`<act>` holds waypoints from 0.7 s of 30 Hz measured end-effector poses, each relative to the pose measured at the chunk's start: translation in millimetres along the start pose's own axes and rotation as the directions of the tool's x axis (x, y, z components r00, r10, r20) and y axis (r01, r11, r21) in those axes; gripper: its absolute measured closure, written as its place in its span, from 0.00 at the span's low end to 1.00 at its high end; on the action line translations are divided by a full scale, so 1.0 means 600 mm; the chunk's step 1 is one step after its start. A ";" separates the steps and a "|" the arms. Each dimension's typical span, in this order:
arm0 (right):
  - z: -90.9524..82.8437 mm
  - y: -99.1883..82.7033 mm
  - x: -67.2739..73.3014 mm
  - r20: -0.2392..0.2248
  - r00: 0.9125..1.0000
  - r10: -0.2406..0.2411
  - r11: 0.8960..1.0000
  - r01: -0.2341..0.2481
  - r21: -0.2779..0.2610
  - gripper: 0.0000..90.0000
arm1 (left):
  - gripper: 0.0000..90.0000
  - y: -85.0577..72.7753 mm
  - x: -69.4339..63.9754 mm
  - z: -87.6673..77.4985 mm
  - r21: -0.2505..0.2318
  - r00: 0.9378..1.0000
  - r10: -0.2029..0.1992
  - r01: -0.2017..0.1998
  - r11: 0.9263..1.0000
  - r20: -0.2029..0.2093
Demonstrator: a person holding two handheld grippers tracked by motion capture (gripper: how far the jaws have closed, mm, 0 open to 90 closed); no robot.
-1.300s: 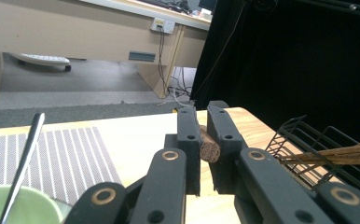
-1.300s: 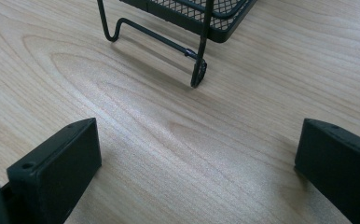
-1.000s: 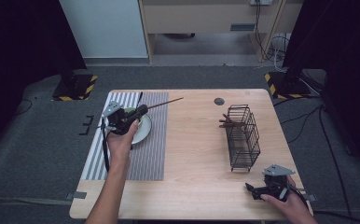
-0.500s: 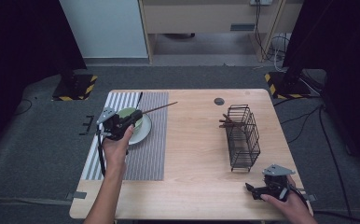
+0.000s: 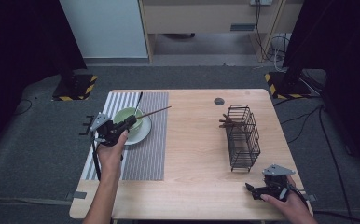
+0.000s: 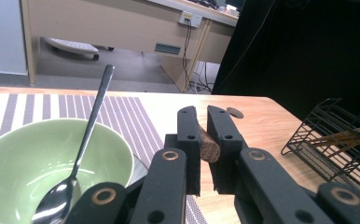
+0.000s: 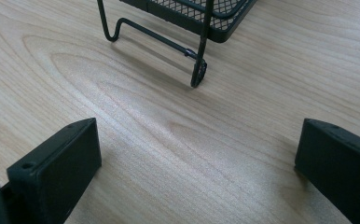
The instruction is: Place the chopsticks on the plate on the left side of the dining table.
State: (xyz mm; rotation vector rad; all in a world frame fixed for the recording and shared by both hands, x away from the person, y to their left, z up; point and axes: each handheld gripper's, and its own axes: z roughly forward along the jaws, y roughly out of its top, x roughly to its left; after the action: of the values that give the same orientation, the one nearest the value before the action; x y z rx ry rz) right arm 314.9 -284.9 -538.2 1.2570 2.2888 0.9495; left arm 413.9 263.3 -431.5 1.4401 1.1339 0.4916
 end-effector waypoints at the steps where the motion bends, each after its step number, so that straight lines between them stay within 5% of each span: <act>1: 0.000 0.000 0.000 0.000 1.000 0.001 1.000 -0.001 0.000 0.00 | 0.93 -0.001 0.001 -0.002 0.000 1.000 0.000 0.000 1.000 -0.002; 21: 0.000 0.000 0.000 0.000 1.000 0.001 1.000 -0.001 0.000 0.00 | 0.93 -0.023 0.017 -0.020 -0.002 1.000 -0.018 0.018 1.000 -0.026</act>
State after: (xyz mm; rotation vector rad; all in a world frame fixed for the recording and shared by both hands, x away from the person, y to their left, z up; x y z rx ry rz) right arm 314.8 -284.9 -538.2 1.2589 2.2885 0.9497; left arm 403.7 276.2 -444.5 1.4243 1.1658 0.4994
